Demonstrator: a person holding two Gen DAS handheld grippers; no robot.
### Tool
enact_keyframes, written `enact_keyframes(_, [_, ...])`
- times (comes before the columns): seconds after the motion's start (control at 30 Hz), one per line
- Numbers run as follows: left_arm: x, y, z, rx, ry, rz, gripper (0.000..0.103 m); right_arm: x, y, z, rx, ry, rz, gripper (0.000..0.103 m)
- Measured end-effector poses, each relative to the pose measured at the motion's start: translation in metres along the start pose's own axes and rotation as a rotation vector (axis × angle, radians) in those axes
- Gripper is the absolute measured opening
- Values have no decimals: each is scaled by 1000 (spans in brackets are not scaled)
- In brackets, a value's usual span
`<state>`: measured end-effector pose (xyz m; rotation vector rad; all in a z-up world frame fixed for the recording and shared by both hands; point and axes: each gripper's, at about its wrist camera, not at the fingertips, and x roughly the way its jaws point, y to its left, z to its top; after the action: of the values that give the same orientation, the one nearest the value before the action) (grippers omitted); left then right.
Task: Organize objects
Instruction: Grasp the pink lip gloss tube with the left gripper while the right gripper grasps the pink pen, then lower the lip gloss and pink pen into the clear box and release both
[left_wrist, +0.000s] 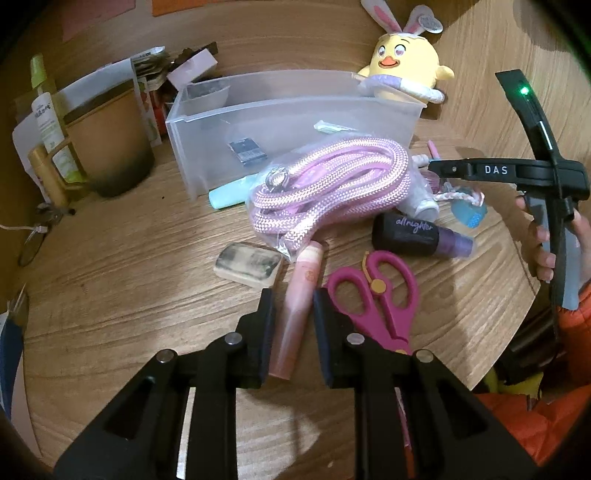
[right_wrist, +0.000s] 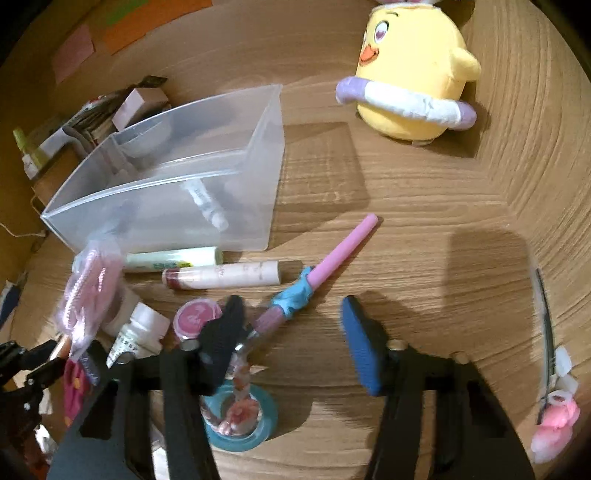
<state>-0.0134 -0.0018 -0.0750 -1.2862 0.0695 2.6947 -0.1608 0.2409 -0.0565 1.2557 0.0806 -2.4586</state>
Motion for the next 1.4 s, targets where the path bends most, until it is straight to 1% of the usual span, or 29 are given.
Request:
enact_keyframes(0.07, [-2,1,-1,-4,-4,-2,19,-1,-1,-2,7,0,1,31])
enact_keyframes(0.13, [-5,3,-2,-10,-9,3,19,-3,-3,-3,12,-9,-10,26])
enact_keyframes(0.2, [-8,5,-4,-19,-16,6,18,-5,-5,-5,19,-16,-11,18])
enact_keyframes(0.27, [-13,8,-4,-30,-26,10,16,-8,-7,-6,24,-24,-20,15])
enact_keyframes(0.4, [-22,16,-3,-54,-46,15,15,-10,-13,-7,31,-34,-32,15])
enact_keyframes(0.5, [-27,21,0,-77,-62,10,14,-12,-16,-7,48,-49,-17,15])
enact_keyframes(0.67, [-39,26,9,-91,-104,13,14,-28,-14,-3,46,-102,1,15])
enact_keyframes(0.93, [-57,36,30,-107,-165,31,14,-61,6,11,-10,-197,37,15])
enact_keyframes(1.2, [-69,46,64,-123,-230,41,14,-76,26,29,-66,-251,81,15])
enact_keyframes(1.4, [-71,49,96,-117,-265,54,14,-77,39,43,-101,-277,100,15])
